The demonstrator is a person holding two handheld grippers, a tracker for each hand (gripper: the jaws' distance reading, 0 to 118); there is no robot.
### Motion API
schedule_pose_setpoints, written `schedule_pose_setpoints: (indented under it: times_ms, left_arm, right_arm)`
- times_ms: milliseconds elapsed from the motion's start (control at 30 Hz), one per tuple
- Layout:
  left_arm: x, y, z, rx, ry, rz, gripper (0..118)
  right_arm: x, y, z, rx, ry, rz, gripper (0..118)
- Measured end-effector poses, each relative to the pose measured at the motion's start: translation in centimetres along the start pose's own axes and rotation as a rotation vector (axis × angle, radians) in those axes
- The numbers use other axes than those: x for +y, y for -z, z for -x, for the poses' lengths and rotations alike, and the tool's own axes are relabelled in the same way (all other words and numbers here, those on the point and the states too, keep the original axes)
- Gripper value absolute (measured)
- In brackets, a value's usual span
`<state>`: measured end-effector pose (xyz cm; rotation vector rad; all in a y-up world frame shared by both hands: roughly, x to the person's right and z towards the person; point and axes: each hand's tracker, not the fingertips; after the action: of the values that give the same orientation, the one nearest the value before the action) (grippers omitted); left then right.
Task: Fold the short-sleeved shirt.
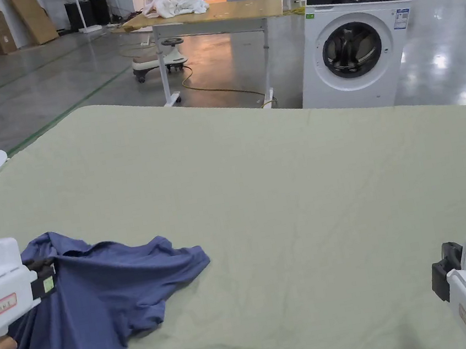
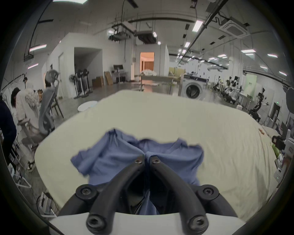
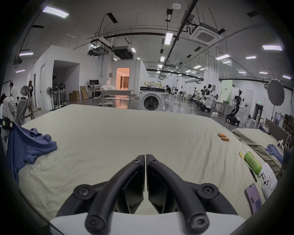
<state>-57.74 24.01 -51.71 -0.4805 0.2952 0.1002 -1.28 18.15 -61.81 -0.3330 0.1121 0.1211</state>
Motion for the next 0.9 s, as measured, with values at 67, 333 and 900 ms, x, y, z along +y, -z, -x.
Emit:
schedule_pose_setpoints:
  times_ms: [67,333,900]
  left_arm:
    - [1.9,-0.8,-0.7,-0.017,0.006,-0.05,0]
    - [8.4,-2.0,-5.5,-0.152,0.069,-0.196,0]
    - [12.3,-1.2,-28.0,-0.638,0.183,-0.261,0]
  right_arm:
    - [0.1,-0.2,-0.3,-0.005,0.004,-0.005,1]
    - [0.9,-1.4,-2.1,-0.025,0.034,-0.034,1]
    - [0.9,-5.2,-8.5,-0.128,0.086,-0.09,1]
